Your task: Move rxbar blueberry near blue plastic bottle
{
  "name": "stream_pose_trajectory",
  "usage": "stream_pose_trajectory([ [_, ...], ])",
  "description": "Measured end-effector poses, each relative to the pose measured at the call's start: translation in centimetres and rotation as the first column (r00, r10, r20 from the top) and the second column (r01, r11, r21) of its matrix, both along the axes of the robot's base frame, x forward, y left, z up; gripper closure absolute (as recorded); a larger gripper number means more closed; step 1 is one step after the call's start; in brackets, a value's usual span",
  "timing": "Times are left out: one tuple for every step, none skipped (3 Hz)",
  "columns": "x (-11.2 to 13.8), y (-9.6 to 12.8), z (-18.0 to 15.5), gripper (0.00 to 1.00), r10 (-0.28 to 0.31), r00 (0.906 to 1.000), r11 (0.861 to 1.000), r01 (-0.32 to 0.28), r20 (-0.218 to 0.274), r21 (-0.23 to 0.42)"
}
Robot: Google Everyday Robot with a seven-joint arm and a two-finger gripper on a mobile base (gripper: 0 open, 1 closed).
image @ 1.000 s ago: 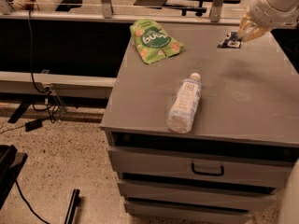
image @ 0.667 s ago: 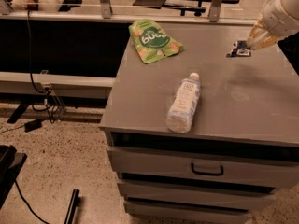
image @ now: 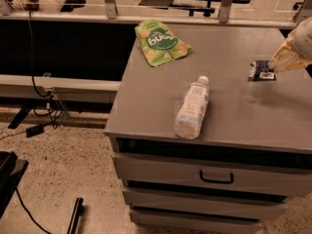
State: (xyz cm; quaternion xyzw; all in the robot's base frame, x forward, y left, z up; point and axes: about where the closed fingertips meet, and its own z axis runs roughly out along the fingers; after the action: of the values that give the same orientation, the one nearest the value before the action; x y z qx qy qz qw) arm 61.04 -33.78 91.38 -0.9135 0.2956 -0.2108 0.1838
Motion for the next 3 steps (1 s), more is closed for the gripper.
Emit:
stream_pose_trajectory([
  [-2.4,0.9,-0.8,1.00,0.047,0.9978,0.999,-0.047,0.046,-0.009],
  [-6.2,3.3,-1.3,1.00,0.118,0.9881,0.993,-0.118,0.099,0.000],
  [-9.3,5.6,-1.8,1.00,0.156,0.9785,0.986,-0.163,0.135,0.040],
])
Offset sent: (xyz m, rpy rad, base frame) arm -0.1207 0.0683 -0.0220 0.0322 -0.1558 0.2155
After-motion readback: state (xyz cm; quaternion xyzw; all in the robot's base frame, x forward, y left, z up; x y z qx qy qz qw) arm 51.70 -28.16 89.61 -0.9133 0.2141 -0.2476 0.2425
